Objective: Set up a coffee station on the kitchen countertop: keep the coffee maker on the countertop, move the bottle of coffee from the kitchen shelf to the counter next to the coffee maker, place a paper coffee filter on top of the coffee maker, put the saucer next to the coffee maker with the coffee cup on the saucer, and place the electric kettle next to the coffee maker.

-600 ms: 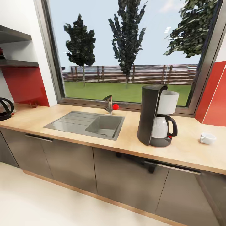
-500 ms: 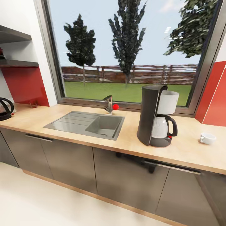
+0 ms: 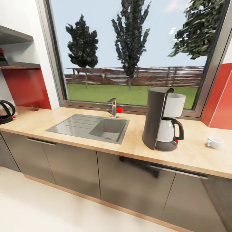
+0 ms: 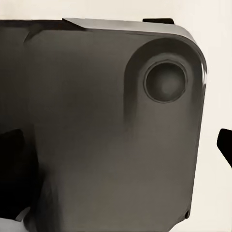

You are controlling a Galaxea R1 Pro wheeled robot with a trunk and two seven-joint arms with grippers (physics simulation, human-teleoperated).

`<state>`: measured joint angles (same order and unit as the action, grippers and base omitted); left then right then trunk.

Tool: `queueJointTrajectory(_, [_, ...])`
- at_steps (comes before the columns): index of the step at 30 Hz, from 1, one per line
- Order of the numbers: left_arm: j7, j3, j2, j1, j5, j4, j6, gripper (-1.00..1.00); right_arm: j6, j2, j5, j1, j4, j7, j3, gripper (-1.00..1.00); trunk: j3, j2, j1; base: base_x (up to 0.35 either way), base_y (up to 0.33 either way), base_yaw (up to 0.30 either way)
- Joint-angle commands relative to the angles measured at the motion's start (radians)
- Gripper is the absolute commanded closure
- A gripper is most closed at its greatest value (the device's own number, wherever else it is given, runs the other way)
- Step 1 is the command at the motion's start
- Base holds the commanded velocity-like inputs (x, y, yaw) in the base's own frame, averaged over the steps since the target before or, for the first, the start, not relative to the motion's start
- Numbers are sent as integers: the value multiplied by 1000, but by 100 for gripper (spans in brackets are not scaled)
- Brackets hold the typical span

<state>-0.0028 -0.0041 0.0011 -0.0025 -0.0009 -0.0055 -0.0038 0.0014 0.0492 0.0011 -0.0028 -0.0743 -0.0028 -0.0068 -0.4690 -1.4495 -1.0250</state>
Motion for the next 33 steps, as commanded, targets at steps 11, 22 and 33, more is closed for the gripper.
queueJointTrajectory(11, [1, 0, 3, 0, 2, -1, -44, -100, -1, 0, 0, 0, -1, 0, -1, -100, -1, -1, 0, 39, 294, 0])
queueJointTrajectory(22, [1, 0, 2, 0, -1, -1, -45, -100, -6, 0, 0, 0, -1, 0, -1, -100, -7, -1, 0, 240, 254, 136])
queueJointTrajectory(33, [1, 0, 8, -1, 2, -1, -45, -100, -37, 0, 1, 0, -1, 0, 1, -100, -15, -1, 0, 255, 246, 231])
